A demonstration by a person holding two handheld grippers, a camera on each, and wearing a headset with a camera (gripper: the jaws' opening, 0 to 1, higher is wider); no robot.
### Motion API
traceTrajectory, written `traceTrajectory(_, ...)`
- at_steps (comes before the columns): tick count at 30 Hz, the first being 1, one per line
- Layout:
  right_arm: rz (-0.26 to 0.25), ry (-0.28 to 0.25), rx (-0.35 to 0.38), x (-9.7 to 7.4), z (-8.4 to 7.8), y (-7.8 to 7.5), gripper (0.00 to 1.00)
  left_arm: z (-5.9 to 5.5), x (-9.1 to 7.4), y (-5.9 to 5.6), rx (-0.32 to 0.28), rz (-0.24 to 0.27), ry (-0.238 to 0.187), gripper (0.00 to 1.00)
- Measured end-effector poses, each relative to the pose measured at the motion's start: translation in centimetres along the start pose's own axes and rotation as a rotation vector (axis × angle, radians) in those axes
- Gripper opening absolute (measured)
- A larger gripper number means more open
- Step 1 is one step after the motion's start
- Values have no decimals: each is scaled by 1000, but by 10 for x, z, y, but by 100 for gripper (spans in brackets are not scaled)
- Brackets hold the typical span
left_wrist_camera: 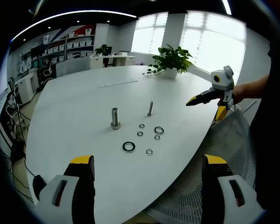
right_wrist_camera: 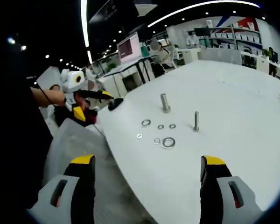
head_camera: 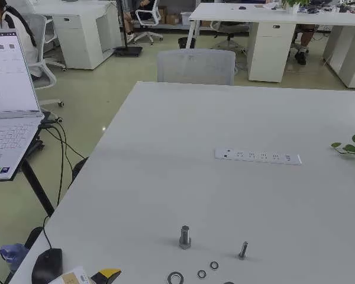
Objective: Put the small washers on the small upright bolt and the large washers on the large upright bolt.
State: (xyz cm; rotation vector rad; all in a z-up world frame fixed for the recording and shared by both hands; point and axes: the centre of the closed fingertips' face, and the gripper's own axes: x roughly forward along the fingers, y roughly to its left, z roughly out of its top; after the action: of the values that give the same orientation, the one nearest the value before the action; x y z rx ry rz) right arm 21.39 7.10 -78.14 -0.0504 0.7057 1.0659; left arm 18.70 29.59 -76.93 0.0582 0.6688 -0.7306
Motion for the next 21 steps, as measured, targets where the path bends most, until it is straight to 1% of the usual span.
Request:
traceTrajectory(2, 4, 10, -1, 1, -3, 0, 94, 0, 1, 0, 3, -3, -2, 95)
traceTrajectory(4, 8, 12, -1, 1, -2, 2, 94, 0, 1, 0, 6, 0, 4, 95)
traceTrajectory(8, 12, 17, -5, 1, -2, 2, 94, 2, 2, 3, -2, 4, -4, 95)
traceTrajectory(13, 10, 10, 1, 1, 0, -1, 94, 3, 3, 3, 3, 3, -1, 94)
traceTrajectory(21, 19, 6, -7, 3, 4, 4, 93, 2, 2, 3, 2, 3, -1, 93)
